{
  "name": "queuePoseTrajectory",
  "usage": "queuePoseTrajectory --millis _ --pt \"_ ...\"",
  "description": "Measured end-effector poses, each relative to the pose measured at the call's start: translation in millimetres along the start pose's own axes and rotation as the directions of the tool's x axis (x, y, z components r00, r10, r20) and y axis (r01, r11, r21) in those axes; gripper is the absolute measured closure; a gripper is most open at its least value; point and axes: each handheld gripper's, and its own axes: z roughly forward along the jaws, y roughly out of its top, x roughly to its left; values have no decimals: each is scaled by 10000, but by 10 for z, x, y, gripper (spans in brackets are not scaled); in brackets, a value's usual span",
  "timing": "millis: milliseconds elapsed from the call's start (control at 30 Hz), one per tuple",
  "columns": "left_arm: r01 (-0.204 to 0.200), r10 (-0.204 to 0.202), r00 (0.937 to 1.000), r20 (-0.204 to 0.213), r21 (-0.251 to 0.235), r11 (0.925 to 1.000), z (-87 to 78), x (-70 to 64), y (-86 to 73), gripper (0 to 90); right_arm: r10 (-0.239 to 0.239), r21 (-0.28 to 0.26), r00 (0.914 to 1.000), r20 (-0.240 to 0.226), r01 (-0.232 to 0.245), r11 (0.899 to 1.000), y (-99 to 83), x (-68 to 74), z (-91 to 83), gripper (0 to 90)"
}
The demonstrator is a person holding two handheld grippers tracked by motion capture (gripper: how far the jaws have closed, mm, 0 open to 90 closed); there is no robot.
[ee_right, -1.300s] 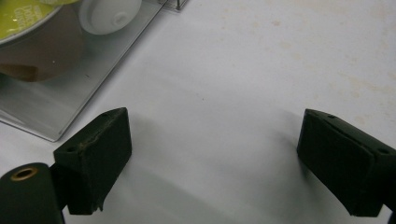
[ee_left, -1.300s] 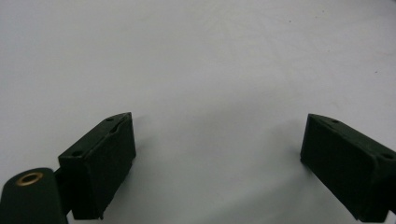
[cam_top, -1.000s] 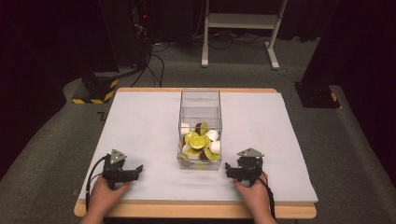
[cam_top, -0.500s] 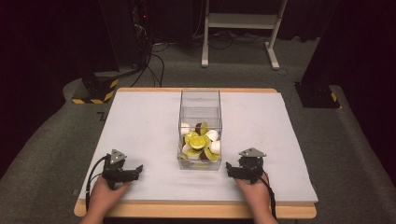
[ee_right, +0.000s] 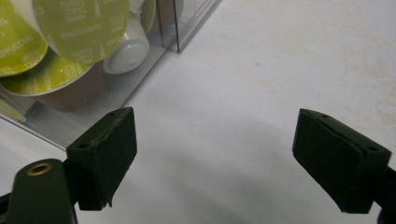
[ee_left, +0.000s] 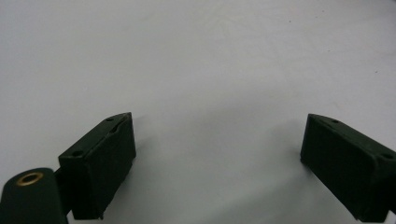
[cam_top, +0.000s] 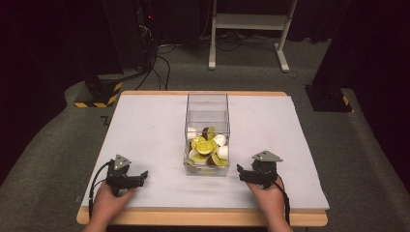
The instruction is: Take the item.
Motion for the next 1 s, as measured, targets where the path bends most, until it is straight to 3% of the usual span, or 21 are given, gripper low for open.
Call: queuePoseTrajectory --millis 167,367,500,1000 --pt "-6 6 10000 3 8 10000 0 1 0 103 -3 -171 10000 -35 3 9999 27 -23 -41 140" --pt "-52 52 10000 6 42 10000 -1 6 2 102 -222 -317 9997 -134 217 9993 60 28 -90 140" --pt "-54 54 10000 13 49 10000 -2 7 3 102 -514 -760 9985 -170 499 9959 149 99 -184 140" --pt "-69 68 10000 22 83 9999 -3 9 4 102 -787 -1365 9963 -352 733 9879 337 183 -326 150"
